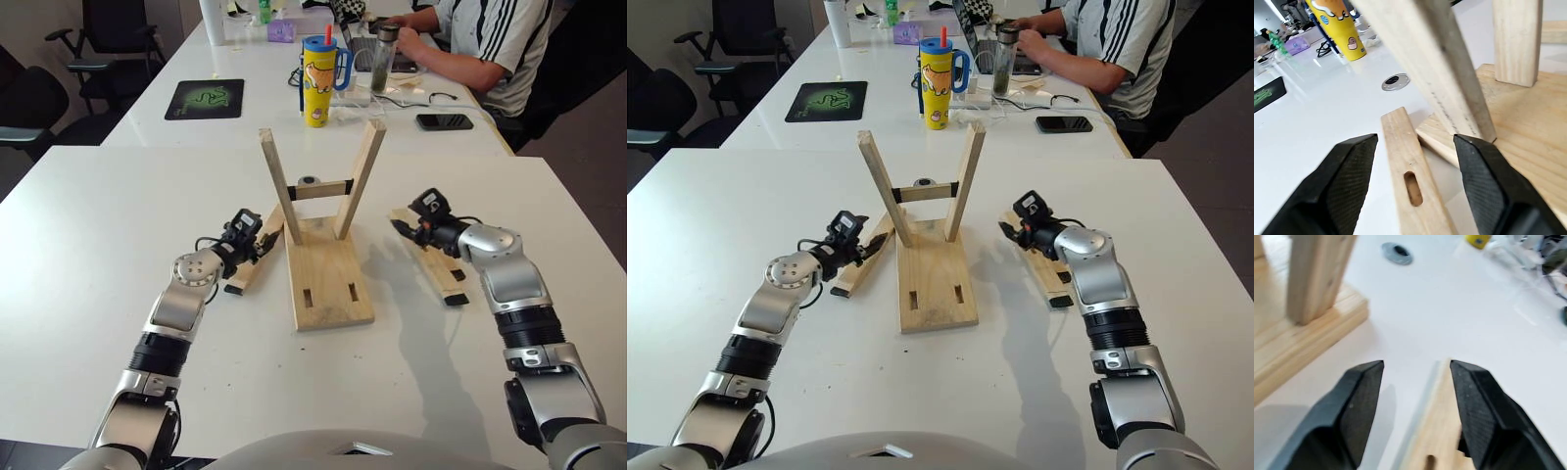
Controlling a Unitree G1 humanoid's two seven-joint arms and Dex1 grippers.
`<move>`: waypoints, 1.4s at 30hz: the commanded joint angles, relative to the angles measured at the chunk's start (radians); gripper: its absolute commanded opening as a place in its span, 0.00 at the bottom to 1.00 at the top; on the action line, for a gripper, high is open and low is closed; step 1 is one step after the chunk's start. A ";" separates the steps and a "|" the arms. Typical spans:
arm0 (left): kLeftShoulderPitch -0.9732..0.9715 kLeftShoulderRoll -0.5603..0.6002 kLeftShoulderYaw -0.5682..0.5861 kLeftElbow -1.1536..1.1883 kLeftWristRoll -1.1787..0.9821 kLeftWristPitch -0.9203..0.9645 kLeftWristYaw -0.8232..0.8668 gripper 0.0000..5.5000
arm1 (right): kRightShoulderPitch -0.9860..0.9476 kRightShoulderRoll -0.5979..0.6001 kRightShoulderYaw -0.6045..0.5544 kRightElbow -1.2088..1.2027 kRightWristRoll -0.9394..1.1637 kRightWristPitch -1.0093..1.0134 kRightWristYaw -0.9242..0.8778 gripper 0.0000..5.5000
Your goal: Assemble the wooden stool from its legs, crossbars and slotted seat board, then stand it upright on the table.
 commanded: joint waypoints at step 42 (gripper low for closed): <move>0.179 -0.021 0.106 -0.269 -0.143 0.277 0.079 0.52 | 0.154 -0.124 -0.078 0.170 0.102 0.029 0.081 0.46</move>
